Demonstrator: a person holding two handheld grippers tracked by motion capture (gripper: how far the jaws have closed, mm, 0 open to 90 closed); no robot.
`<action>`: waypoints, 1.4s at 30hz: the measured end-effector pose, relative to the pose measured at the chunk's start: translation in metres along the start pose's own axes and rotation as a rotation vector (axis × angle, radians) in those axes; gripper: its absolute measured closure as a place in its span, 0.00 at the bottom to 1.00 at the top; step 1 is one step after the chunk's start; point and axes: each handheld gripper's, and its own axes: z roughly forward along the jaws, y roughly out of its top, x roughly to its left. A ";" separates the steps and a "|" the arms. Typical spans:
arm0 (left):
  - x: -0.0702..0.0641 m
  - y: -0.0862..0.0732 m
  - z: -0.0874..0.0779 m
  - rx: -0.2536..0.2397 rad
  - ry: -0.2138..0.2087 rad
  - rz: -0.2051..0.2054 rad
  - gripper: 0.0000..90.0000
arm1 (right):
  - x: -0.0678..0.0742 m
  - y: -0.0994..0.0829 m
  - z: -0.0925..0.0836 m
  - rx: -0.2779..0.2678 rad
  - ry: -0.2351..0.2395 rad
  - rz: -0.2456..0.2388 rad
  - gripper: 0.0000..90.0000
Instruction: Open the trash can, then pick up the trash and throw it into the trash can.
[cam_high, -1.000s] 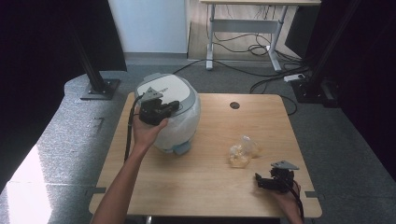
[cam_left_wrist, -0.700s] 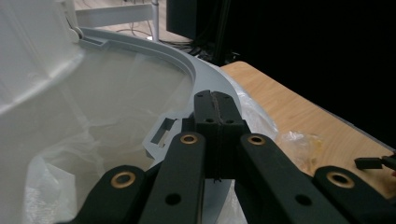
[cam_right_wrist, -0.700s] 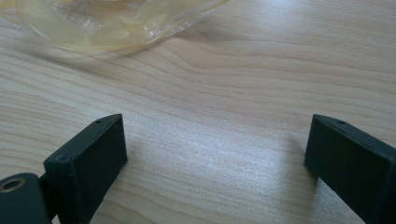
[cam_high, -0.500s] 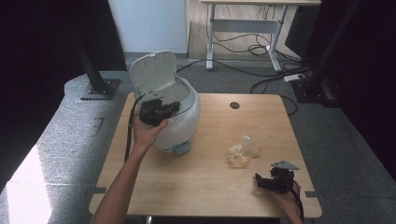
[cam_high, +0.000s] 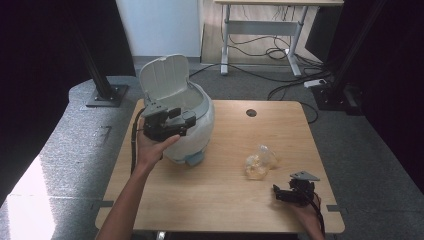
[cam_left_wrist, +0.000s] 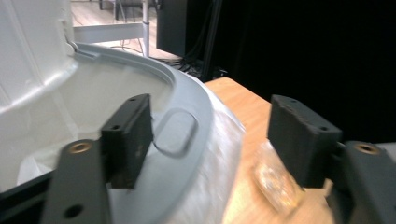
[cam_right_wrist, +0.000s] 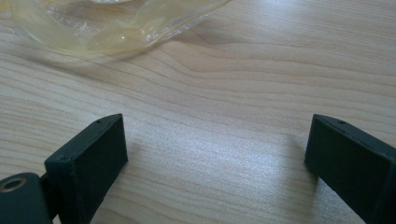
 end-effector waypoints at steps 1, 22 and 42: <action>-0.003 -0.003 -0.004 0.000 -0.004 0.007 0.29 | 0.000 0.000 0.000 0.000 0.000 0.000 0.05; -0.007 -0.118 -0.032 0.127 -0.002 0.030 0.24 | 0.000 0.000 0.000 -0.004 -0.004 0.001 0.06; 0.016 -0.183 -0.013 0.206 0.034 -0.074 0.25 | -0.008 -0.001 -0.005 -0.025 -0.028 0.033 0.16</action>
